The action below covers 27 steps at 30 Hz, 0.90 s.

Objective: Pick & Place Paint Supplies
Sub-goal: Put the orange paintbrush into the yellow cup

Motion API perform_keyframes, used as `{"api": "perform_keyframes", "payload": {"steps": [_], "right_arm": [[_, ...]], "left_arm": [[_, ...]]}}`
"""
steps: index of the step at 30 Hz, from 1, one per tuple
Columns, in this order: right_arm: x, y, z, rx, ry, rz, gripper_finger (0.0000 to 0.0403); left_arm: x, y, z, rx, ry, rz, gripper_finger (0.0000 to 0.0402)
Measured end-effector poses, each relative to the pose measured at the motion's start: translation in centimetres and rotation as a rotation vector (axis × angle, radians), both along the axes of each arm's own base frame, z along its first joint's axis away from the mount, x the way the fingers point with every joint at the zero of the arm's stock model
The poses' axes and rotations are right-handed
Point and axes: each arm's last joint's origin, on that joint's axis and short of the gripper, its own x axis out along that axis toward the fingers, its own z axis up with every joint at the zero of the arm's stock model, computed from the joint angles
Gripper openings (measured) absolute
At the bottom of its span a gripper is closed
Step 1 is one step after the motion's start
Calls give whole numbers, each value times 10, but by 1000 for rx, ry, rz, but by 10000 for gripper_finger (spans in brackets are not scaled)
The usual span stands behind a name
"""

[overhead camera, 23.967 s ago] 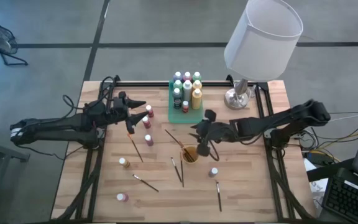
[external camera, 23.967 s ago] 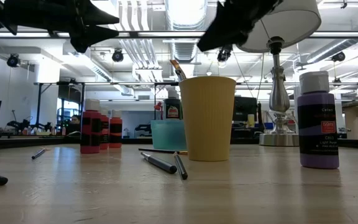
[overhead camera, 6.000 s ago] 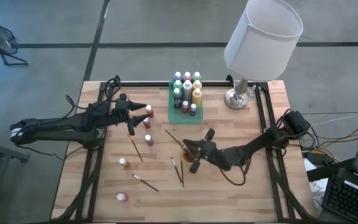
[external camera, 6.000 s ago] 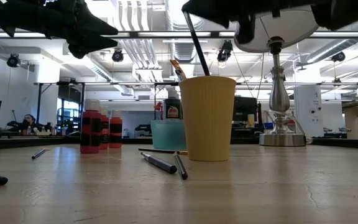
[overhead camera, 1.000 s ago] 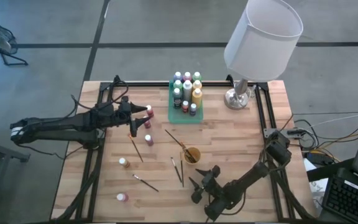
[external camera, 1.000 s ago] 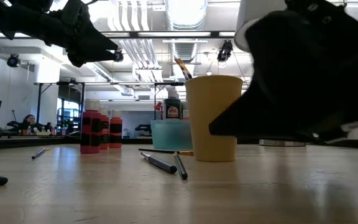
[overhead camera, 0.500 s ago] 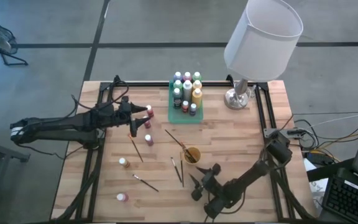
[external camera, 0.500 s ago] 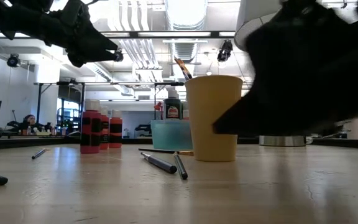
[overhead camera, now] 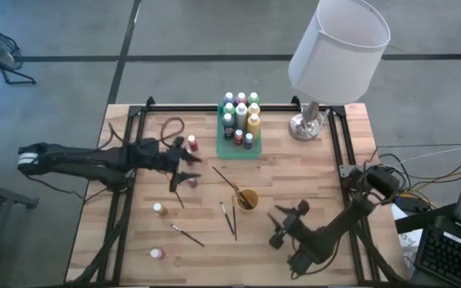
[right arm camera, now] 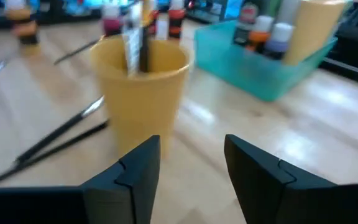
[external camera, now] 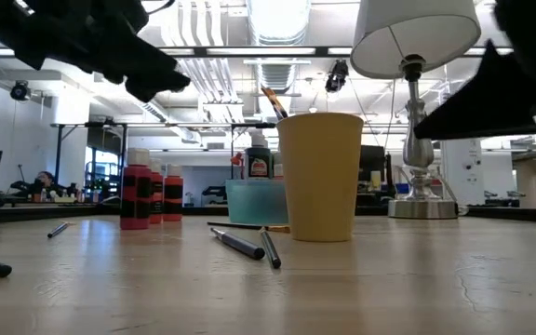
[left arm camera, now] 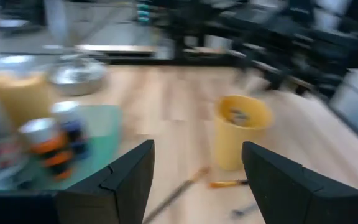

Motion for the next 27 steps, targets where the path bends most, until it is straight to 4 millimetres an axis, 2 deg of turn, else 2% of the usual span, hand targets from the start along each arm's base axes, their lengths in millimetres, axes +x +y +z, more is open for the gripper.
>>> {"api": "perform_keyframes", "payload": {"steps": [6, 10, 18, 27], "right_arm": [[-24, -32, 6, -13, -10, -19, 153], [-40, -50, 13, -26, -27, -20, 137], [-65, -76, 27, -21, -36, -4, 103], [-78, -90, 30, -49, -47, 9, 68]], "left_arm": [[18, -28, -11, 16, 15, -165, 248], [28, -46, -19, 19, 11, -215, 248], [48, -64, -43, 15, 36, -93, 248], [80, -72, -60, -28, 86, -77, 248]]}}
